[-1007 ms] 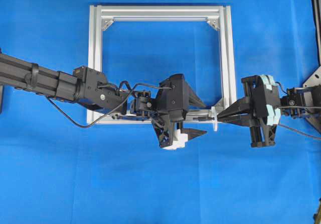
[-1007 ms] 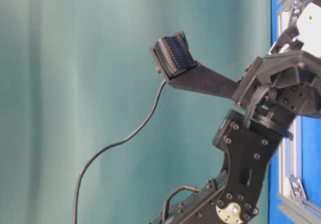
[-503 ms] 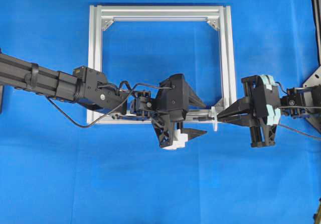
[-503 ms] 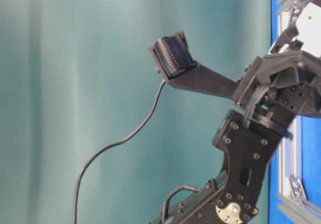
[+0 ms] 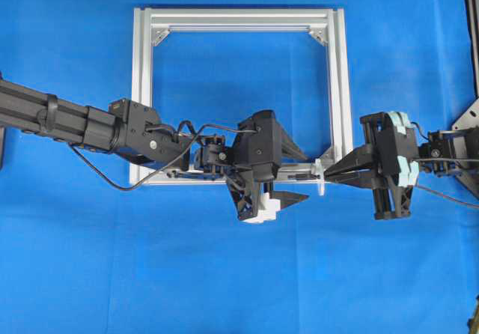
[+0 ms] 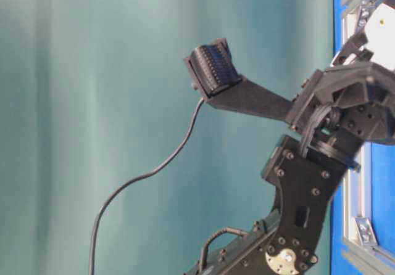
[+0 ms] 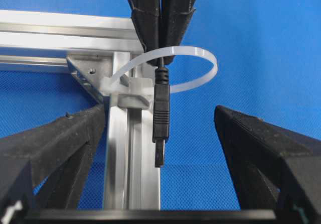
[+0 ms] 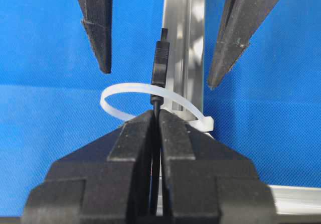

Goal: Insert the wire through the string loop located on the right side.
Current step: 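Close the left gripper on the USB plug beyond the loop, then open the right gripper and pull the cable left through the loop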

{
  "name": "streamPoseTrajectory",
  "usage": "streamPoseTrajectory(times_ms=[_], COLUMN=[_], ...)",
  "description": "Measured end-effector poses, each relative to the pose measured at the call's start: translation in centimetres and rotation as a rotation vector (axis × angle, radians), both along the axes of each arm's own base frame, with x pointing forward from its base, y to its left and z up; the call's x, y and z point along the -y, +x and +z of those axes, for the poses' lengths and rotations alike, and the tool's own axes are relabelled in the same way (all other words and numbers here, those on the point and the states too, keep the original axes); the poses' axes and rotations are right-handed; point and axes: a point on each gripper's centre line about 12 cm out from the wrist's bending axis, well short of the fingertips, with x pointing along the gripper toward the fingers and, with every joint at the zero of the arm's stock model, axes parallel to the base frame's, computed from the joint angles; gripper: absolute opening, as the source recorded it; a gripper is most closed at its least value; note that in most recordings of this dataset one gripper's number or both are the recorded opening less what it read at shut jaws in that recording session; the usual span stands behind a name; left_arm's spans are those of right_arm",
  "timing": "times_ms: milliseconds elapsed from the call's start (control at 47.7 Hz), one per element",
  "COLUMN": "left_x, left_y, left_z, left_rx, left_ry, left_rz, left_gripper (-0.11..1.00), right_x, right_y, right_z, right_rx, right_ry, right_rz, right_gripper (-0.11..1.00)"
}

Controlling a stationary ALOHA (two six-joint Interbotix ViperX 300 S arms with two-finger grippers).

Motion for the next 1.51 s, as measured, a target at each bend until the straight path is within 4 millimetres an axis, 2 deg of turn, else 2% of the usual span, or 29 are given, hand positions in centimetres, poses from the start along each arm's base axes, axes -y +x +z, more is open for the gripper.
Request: streamPoseTrajectory(times_ms=[105,189,420,1091,1175,1238,1426,1510], left_x=[0.08,0.08,0.1,0.1,0.1,0.09,0.18,0.18], left_y=[0.04,-0.01,0.23,0.27,0.27,0.23,0.26,0.26], left_z=[-0.01,-0.08,0.22,0.27,0.27,0.22,0.27,0.27], left_rx=[0.001,-0.002,0.008,0.009,0.009,0.008,0.009,0.009], left_ry=[-0.001,-0.001,0.002,0.002,0.002,0.001,0.002,0.002], left_rz=[-0.001,-0.001,-0.003,-0.003,-0.003,-0.002,-0.004,-0.004], left_gripper=[0.82,0.74,0.09,0.08,0.08,0.08,0.08,0.08], right_x=[-0.04,-0.04,-0.05,-0.04,0.01,0.01,0.02,0.02], right_y=[-0.01,-0.01,-0.01,-0.02,-0.01,-0.01,-0.03,-0.04], right_z=[0.0,0.0,0.0,-0.03,-0.03,-0.03,-0.06,-0.08], right_rx=[0.0,0.0,0.0,-0.002,-0.003,-0.003,-0.006,-0.008], right_ry=[0.0,0.0,-0.001,-0.005,0.0,0.001,0.003,0.002], right_rz=[0.002,0.002,0.003,0.006,0.001,0.0,-0.001,-0.001], right_gripper=[-0.04,-0.04,-0.04,-0.03,0.07,0.2,0.77,0.93])
